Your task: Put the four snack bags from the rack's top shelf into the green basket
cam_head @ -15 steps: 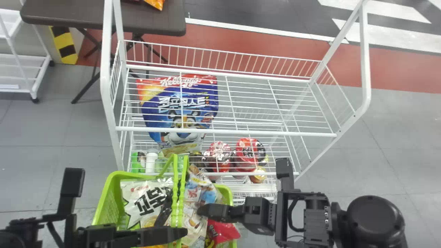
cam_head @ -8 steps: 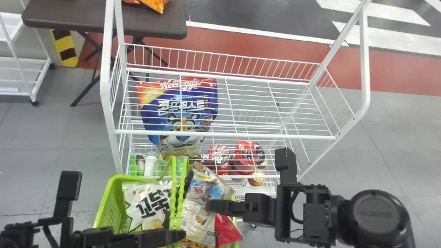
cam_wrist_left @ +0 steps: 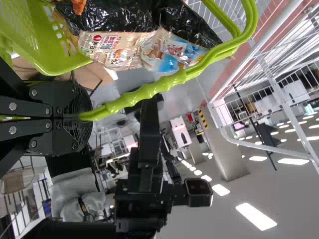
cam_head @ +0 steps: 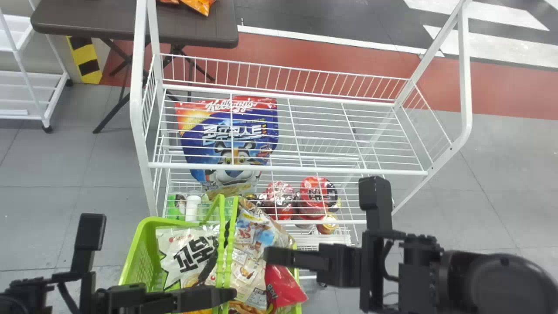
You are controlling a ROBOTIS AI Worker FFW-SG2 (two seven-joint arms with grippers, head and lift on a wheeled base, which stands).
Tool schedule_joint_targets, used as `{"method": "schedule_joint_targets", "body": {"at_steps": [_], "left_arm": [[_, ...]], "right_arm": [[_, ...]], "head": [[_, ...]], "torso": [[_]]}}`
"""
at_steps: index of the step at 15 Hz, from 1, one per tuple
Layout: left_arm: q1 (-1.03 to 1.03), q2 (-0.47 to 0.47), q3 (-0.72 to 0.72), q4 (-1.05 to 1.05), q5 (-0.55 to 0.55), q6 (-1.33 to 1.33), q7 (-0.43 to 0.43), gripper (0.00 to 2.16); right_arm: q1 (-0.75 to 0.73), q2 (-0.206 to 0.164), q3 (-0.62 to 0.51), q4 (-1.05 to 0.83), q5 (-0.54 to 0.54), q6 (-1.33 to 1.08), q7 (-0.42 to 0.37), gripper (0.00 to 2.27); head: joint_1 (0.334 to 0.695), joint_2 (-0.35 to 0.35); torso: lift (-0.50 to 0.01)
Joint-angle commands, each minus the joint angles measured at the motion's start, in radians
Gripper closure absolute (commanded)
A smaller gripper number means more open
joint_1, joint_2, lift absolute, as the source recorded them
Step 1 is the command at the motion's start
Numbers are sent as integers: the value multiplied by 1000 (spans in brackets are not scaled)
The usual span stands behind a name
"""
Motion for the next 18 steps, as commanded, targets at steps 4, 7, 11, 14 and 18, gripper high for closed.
{"method": "schedule_joint_targets", "body": {"at_steps": [4,7,11,14,18], "left_arm": [[15,6,0,6,14,-11,-3,2125],[34,7,11,8,23,-26,-5,2125],[58,7,19,25,28,-69,-6,2125],[86,1,36,21,28,-88,-6,2125],[106,-2,43,3,26,-94,-5,2125]], "right_arm": [[217,-24,205,-119,455,-512,118,63],[248,-24,206,-54,544,-963,148,63],[349,-36,222,31,631,-1491,142,63],[372,-61,298,53,663,-1537,34,63],[371,-70,298,47,631,-1491,10,63]], "head": [[695,-290],[695,-287],[695,-317],[695,-341],[695,-319]], "torso": [[0],[0],[0],[0],[0]]}}
